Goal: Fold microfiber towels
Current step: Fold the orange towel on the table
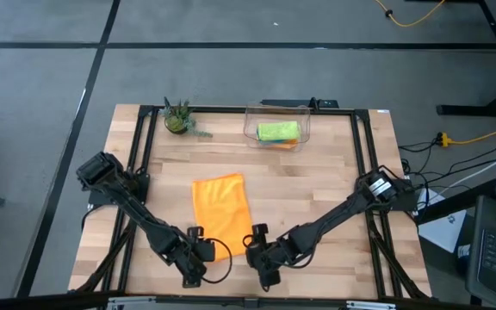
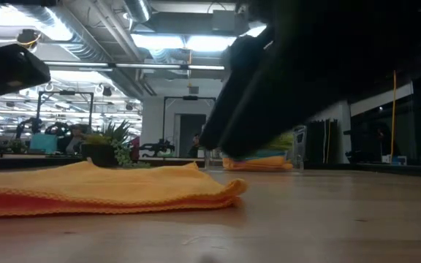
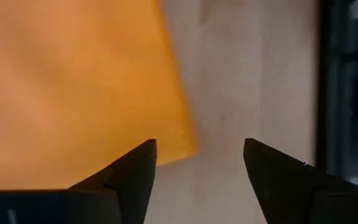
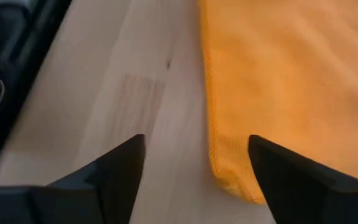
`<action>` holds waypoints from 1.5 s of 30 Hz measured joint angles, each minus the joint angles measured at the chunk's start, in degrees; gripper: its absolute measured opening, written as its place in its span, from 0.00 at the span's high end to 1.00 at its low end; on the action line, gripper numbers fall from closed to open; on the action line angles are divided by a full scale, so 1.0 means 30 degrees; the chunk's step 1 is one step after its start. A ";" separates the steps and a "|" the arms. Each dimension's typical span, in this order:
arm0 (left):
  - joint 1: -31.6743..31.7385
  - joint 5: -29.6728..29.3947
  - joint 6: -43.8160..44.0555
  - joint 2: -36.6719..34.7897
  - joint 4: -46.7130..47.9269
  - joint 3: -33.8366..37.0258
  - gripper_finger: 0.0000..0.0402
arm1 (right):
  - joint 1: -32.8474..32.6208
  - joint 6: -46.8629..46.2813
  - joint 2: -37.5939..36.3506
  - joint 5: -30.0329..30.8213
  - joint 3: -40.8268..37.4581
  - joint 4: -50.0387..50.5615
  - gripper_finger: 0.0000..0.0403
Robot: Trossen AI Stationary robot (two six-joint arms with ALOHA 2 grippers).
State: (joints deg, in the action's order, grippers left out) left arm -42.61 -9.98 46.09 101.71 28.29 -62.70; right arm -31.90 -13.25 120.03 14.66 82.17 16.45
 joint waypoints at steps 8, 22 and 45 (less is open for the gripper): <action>-0.0508 -0.0758 -0.0530 0.0696 -0.1438 0.0095 0.39 | 0.0363 0.1047 0.0942 0.0211 0.0000 -0.0146 0.33; -0.0590 -0.1011 -0.0730 0.2495 -0.1611 0.0245 0.40 | 0.0692 -0.0395 0.1649 -0.0267 0.0097 0.0688 0.34; -0.0627 -0.2865 -0.2372 0.2616 -0.0456 0.0270 0.70 | 0.0685 -0.0927 0.1676 -0.0129 0.0020 0.1311 0.89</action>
State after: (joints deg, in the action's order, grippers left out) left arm -44.49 -18.57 38.97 109.56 26.92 -61.89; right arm -29.85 -16.03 125.05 14.27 82.23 20.38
